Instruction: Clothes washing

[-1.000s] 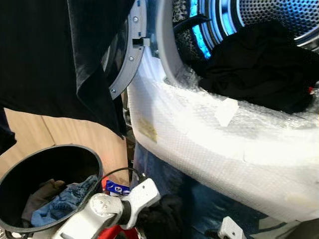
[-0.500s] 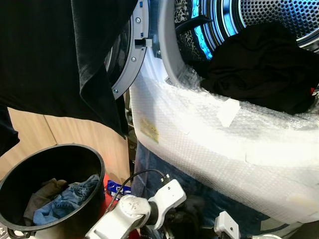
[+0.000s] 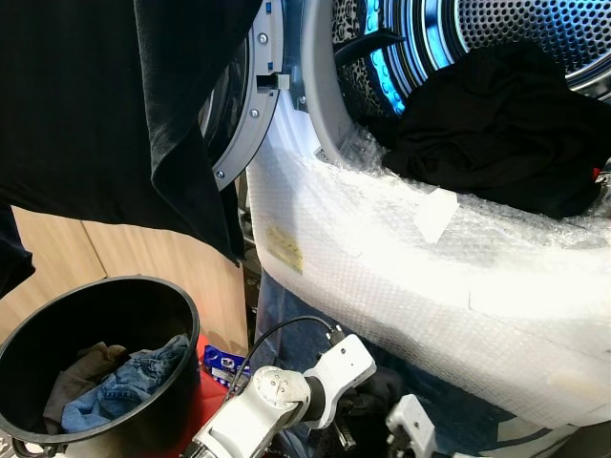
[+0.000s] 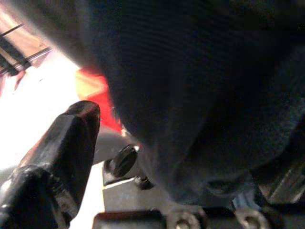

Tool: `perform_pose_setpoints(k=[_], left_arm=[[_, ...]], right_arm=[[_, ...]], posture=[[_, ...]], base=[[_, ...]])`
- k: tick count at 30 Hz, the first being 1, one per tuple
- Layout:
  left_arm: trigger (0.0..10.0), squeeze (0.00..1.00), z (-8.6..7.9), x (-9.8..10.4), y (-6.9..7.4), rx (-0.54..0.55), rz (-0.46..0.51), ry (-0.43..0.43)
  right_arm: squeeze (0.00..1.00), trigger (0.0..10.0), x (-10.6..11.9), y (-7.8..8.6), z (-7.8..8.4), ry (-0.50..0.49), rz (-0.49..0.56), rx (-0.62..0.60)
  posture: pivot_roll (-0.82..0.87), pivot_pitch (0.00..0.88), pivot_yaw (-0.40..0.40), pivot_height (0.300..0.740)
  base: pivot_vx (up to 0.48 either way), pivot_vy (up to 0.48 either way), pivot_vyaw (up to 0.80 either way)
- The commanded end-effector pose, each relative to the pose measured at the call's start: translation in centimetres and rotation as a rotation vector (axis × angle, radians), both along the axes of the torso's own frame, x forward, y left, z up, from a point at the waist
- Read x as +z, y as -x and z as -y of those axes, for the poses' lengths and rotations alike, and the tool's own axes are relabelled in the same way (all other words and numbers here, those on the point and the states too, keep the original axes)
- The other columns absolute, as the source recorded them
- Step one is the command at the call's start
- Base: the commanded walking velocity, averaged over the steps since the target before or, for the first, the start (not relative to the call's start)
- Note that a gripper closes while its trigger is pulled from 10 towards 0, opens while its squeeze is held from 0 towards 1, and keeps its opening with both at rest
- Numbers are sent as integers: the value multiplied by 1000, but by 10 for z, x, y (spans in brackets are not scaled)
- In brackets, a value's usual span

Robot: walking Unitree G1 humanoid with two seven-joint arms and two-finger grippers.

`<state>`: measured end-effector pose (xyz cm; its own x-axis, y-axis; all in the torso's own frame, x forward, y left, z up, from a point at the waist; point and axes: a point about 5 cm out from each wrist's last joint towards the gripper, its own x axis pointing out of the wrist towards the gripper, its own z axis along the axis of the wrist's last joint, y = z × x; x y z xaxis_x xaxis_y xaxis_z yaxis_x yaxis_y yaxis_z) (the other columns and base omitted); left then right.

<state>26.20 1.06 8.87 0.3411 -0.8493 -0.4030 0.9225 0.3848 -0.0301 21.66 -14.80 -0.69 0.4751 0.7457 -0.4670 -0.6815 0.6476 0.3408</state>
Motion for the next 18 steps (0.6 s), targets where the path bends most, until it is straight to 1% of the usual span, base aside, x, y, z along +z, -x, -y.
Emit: perform_pose_setpoints(k=[1, 2, 5, 6, 9, 11, 12, 13, 14, 18], left_arm=[[0, 0, 7, 13, -4, -24, 54, 44], [0, 0, 5, 13, -4, -21, 53, 43], [0, 0, 5, 14, -5, -17, 52, 44], [0, 0, 5, 14, -5, -15, 51, 46], [0, 0, 5, 14, -5, -14, 47, 48], [0, 0, 5, 15, -5, -16, 46, 50], [0, 0, 5, 15, -5, -16, 46, 50], [0, 0, 5, 15, -5, -16, 46, 51], [0, 0, 5, 15, -5, -14, 45, 52], [0, 0, 3, 16, -6, -5, 42, 53]], right_arm=[[765, 10000, -3, -3, 4, 40, 0, -56], [0, 10000, -5, -8, 6, 65, 3, -119], [0, 10000, -8, -12, 6, 66, -9, -193], [0, 10000, -8, -14, 5, 41, -10, -233], [0, 10000, -7, -19, 5, 43, 8, -286], [0, 10000, -5, -25, 4, 14, 12, -363], [0, 10000, -5, -25, 4, 14, 12, -363], [0, 10000, -5, -27, 4, 2, 8, -394], [0, 10000, -4, -31, 2, -37, -6, -434], [0, 10000, -5, -32, -2, -48, -19, -438]], posture=[[-39, 0, -57, 740], [-38, 0, -58, 740], [-35, 0, -59, 740], [-35, 0, -59, 740], [-33, 0, -59, 740], [-34, 0, -61, 740], [-34, 0, -61, 740], [-34, 0, -61, 740], [-26, 0, -61, 740], [-23, 0, -59, 740]], base=[[0, 0, 0], [0, 0, 0], [0, 0, 0], [0, 0, 0], [0, 0, 0], [0, 0, 0], [0, 0, 0], [0, 0, 0], [0, 0, 0], [0, 0, 0]])
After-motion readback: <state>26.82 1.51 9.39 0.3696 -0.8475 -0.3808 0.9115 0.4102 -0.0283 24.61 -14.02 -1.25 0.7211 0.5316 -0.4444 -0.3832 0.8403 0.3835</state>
